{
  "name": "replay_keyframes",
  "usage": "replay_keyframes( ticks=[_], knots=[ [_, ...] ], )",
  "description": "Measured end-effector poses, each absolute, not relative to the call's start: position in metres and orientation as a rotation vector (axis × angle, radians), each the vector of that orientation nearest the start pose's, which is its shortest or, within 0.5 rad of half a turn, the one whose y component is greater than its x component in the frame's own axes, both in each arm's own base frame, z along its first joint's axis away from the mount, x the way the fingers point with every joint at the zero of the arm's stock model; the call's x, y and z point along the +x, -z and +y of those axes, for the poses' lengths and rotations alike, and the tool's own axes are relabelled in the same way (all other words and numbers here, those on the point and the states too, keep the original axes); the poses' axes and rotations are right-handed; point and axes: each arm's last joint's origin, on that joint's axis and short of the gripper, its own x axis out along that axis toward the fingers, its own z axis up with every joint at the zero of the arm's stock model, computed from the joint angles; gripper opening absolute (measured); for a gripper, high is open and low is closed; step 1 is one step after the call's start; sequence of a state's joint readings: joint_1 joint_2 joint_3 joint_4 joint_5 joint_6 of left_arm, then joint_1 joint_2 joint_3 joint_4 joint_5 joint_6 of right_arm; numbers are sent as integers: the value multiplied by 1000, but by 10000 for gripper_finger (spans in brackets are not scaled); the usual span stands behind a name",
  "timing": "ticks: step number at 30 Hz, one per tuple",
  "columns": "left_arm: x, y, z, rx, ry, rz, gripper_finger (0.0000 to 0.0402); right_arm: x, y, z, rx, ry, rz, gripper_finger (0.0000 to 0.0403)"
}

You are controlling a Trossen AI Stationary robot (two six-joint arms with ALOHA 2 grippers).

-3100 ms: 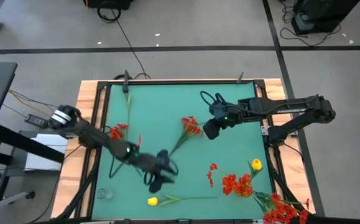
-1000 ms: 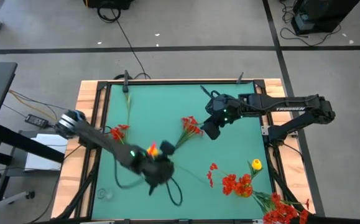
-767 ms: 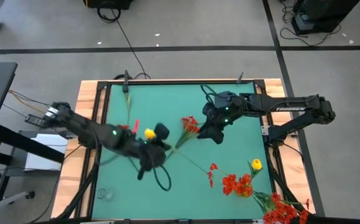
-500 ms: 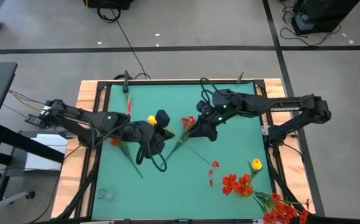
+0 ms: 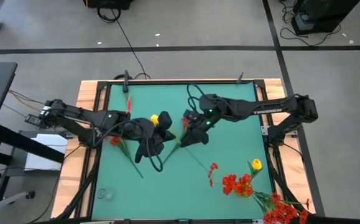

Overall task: Sort flowers into vase by color
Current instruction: Put the yellow flower into the yellow flower vase

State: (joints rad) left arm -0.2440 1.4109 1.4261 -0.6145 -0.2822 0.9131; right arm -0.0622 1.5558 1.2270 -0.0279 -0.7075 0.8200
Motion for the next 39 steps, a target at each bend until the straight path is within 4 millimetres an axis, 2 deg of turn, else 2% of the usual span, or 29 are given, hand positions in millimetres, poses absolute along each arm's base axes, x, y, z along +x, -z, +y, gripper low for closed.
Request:
replay_keyframes(
  ticks=[3, 7, 9, 16, 20, 28, 31, 35, 39],
  knots=[
    [294, -374, -65, 1043, 235, 566, 15, 352, -314, -4, 900, -450, 571, 125],
    [294, -374, -65, 1043, 236, 565, 16, 351, -316, -5, 887, -470, 562, 35],
    [293, -374, -65, 1037, 238, 560, 16, 351, -316, -5, 877, -479, 561, 15],
    [294, -380, -65, 868, 161, 517, 30, 351, -316, -5, 810, -426, 528, 6],
    [290, -390, -61, 737, 105, 471, 71, 352, -314, -12, 748, -238, 479, 3],
    [256, -417, -44, 375, -58, 399, 166, 347, -320, -23, 610, 16, 383, 1],
    [239, -424, -35, 220, -124, 396, 178, 339, -331, -26, 492, 94, 330, 0],
    [221, -430, -27, 74, -179, 363, 174, 322, -351, -23, 383, 159, 261, 0],
    [211, -414, -26, -11, -180, 308, 163, 299, -376, -11, 273, 152, 186, 0]
  ],
)
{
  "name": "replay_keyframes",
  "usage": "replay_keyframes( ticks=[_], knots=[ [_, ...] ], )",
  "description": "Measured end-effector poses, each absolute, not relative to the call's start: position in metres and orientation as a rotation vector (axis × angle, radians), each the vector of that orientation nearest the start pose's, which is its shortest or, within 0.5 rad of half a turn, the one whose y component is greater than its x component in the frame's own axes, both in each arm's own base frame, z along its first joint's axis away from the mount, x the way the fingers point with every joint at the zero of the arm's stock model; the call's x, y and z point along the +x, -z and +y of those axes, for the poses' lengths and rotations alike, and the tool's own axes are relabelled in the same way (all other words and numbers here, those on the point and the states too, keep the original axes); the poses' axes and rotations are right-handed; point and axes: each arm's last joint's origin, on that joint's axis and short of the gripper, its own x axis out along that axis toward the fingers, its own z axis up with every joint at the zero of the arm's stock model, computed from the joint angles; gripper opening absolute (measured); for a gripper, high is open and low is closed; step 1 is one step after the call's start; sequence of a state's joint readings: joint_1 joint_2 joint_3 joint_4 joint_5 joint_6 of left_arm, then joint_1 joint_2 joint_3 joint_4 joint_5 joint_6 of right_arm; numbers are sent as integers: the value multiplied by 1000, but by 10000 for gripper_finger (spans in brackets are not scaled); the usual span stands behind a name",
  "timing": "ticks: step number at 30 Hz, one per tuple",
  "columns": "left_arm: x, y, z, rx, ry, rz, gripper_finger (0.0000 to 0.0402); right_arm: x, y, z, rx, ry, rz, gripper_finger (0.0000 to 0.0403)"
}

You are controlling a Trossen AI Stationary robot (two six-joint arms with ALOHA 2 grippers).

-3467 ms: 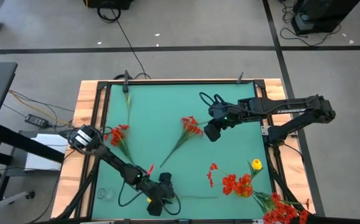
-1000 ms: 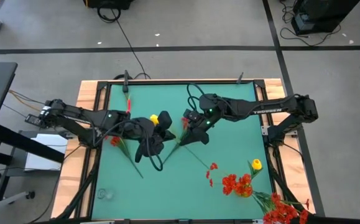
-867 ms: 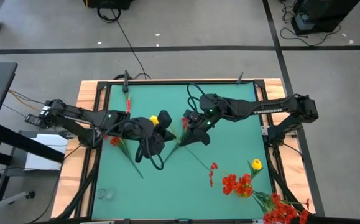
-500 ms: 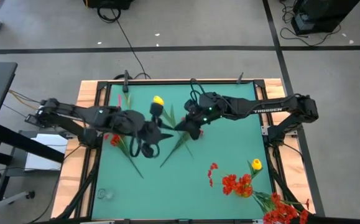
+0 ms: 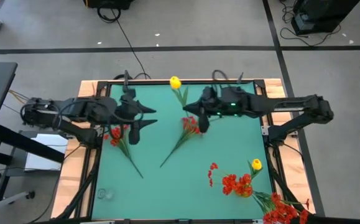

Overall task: Sort flowers into vase by color
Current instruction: Put the yellow flower into the yellow flower vase

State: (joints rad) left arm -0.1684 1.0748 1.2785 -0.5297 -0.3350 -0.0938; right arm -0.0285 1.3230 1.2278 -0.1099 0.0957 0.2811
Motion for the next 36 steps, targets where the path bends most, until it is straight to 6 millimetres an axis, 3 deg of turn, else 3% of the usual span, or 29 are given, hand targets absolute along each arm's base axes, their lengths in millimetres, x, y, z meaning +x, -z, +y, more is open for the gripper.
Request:
replay_keyframes(
  ticks=[3, 8, 16, 25, 36],
  knots=[
    [208, -388, -25, -101, -185, 217, 154, 278, -390, 0, 230, 128, 146, 0],
    [196, -349, -25, -252, -150, 29, 148, 243, -394, 17, 211, 107, 102, 0],
    [187, -308, -31, -302, -120, 53, 148, 189, -374, 42, 263, -13, 89, 0],
    [194, -297, -33, -250, -123, 111, 148, 143, -346, 63, 331, -263, 177, 0],
    [194, -297, -33, -239, -122, 112, 148, 125, -322, 87, 367, -461, 296, 0]
  ],
)
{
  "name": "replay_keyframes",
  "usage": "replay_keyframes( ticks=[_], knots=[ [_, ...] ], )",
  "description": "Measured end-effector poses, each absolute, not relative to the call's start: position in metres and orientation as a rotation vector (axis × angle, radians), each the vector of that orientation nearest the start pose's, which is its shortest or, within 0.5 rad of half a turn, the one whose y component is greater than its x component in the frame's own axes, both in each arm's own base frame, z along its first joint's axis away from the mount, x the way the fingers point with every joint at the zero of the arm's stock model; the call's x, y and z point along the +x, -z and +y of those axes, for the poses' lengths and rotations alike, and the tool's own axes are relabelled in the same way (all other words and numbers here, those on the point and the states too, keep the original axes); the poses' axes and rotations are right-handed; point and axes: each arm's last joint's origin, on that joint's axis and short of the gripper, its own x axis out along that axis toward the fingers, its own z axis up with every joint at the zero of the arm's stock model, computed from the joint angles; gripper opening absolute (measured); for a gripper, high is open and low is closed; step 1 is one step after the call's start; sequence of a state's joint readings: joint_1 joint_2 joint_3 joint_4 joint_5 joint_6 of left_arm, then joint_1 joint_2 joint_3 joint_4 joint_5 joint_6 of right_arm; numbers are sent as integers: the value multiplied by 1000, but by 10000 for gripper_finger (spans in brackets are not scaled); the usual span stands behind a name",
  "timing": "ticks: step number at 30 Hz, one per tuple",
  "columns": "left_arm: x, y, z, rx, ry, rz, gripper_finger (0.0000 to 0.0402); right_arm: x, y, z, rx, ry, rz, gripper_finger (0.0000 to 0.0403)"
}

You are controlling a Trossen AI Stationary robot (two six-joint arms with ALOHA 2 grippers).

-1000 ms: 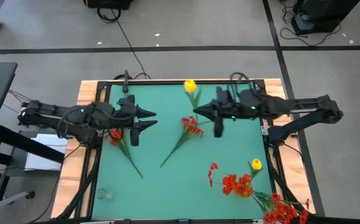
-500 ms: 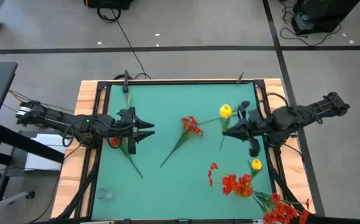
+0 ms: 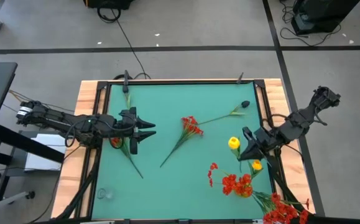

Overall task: Sort flowers into vase by color
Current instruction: Put the yellow flower into the yellow flower vase

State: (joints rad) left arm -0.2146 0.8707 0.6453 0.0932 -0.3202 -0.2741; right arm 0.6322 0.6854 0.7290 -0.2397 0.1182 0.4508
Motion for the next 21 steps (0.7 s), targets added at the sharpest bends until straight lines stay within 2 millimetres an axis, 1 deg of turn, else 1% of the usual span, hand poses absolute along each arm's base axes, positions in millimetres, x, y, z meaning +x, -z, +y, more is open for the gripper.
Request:
replay_keyframes(
  ticks=[3, 7, 13, 21],
  knots=[
    [194, -297, -33, -239, -122, 112, 148, 121, -319, 96, 381, -539, 284, 0],
    [194, -297, -33, -239, -122, 112, 149, 117, -313, 106, 353, -615, 247, 0],
    [194, -297, -33, -239, -122, 112, 149, 114, -298, 113, 319, -656, 259, 0],
    [194, -297, -33, -239, -122, 112, 149, 113, -279, 119, 298, -693, 222, 0]
  ],
)
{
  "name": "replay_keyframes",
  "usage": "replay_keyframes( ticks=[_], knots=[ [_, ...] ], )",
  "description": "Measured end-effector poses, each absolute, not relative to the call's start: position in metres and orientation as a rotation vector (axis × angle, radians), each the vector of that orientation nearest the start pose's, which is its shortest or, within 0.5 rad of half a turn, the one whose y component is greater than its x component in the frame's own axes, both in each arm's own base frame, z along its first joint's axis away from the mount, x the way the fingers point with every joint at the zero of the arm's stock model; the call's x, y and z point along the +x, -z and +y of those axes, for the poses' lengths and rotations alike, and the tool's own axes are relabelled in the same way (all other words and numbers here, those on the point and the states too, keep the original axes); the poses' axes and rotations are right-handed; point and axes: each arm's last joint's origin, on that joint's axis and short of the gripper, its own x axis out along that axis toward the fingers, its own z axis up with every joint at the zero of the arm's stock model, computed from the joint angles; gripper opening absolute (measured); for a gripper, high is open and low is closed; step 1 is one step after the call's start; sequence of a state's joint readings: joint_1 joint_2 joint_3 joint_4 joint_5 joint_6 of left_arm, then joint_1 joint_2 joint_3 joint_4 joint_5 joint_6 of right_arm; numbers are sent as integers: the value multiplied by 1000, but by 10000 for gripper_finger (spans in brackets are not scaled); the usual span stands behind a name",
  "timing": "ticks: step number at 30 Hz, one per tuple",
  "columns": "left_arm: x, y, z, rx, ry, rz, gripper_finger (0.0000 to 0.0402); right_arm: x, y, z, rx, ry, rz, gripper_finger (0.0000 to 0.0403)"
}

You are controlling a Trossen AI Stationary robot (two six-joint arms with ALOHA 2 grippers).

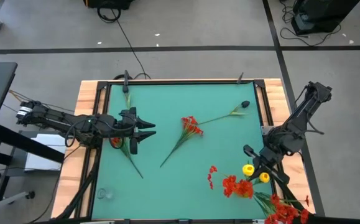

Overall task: Sort flowers into vase by color
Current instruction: Put the yellow flower into the yellow flower vase

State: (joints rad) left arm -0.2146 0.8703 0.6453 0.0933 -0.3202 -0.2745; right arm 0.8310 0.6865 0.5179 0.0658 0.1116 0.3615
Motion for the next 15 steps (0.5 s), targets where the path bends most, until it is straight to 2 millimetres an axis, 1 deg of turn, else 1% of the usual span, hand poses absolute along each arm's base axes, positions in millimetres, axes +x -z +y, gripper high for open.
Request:
replay_keyframes(
  ticks=[8, 15],
  knots=[
    [194, -297, -33, -239, -122, 112, 149, 112, -276, 119, 265, -706, 236, 1],
    [194, -297, -33, -239, -122, 112, 149, 112, -275, 119, 266, -724, 245, 12]
  ],
)
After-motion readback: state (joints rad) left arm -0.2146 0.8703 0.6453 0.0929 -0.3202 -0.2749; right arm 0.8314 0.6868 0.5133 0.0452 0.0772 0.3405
